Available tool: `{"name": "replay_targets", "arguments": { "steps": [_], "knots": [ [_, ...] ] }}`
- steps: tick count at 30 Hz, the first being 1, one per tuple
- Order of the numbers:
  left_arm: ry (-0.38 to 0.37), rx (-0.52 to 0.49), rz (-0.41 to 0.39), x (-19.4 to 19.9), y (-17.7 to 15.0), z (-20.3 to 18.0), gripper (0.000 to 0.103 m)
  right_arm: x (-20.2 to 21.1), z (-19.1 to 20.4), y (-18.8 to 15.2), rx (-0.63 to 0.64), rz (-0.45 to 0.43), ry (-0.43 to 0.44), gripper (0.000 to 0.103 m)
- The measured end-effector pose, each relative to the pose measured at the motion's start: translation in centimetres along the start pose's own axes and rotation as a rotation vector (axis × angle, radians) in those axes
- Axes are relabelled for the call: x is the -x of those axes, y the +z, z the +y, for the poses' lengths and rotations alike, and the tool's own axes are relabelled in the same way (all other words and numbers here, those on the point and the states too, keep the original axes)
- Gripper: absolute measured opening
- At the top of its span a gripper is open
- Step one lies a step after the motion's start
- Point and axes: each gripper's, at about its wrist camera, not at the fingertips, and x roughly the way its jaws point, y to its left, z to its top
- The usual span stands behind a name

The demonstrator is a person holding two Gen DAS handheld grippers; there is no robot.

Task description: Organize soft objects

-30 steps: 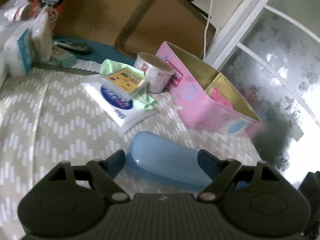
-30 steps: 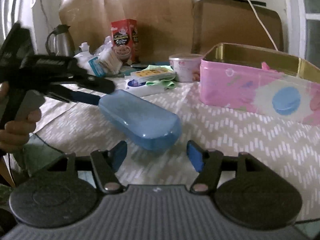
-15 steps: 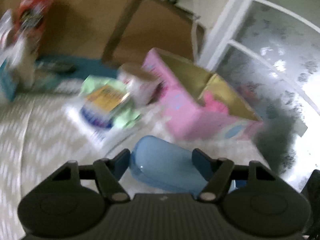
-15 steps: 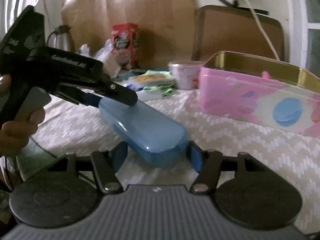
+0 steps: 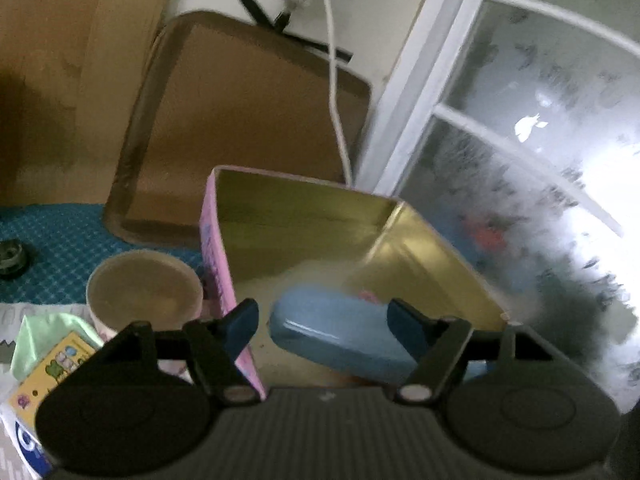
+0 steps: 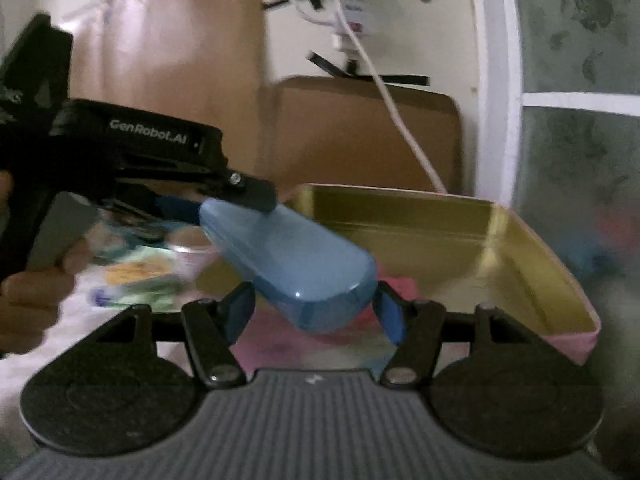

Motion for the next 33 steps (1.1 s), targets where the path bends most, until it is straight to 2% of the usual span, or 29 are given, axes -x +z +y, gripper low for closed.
{"name": "replay_targets", "arguments": {
  "steps": [1, 3, 8, 11, 13, 15, 19, 20, 22, 23, 27, 29, 33],
  "knots": [
    [-0.001, -0.007, 0.0, 0.0, -0.4, -0.1, 0.073, -0.5, 0.2, -0.1, 0.014, -0.001, -0.043, 0.072],
    [-0.021, -0.032, -0.011, 1.0, -1.4, -0.3, 0.073, -1.2, 0.0, -0.3, 0.007, -0.003, -0.102, 0.072],
    [-0.059, -0.084, -0.066, 6.6, -4.5, 1.3, 0.075, 0.9, 0.1, -1.1, -0.113, -0.08, -0.117, 0.072],
    [-0.033, -0.067, -0.077, 10.2, -6.1, 4.5, 0.075, 2.4, 0.8, -1.4, -0.16, -0.127, -0.095, 0.071],
    [0.04, -0.05, -0.096, 12.6, -7.7, 7.5, 0.075, 2.8, 1.7, -1.1, -0.174, -0.135, -0.049, 0.061],
    [0.169, -0.014, -0.11, 14.9, -9.4, 11.0, 0.075, 2.6, 3.2, -0.5, -0.161, -0.124, 0.022, 0.054],
    [0.415, 0.047, -0.125, 18.1, -11.8, 17.2, 0.076, 0.4, 7.8, 1.6, -0.129, -0.054, 0.229, 0.051],
    [0.454, 0.074, -0.132, 18.8, -12.2, 18.4, 0.075, -0.6, 9.2, 2.2, -0.125, -0.033, 0.275, 0.051],
    [0.394, 0.19, -0.19, 20.7, -12.1, 20.6, 0.077, -2.7, 12.3, 3.5, -0.115, 0.01, 0.363, 0.052],
    [0.388, 0.221, -0.231, 21.3, -12.3, 21.3, 0.077, -4.0, 14.2, 4.3, -0.114, 0.026, 0.411, 0.052],
    [0.351, 0.28, -0.295, 22.3, -12.4, 22.3, 0.077, -9.7, 21.3, 7.6, -0.144, 0.08, 0.526, 0.052],
    [0.345, 0.273, -0.308, 22.4, -12.4, 22.2, 0.078, -12.7, 24.0, 8.9, -0.171, 0.116, 0.553, 0.052],
    [0.337, 0.235, -0.327, 22.7, -12.6, 21.3, 0.079, -17.4, 27.6, 10.1, -0.153, 0.189, 0.521, 0.049]
  ]
}}
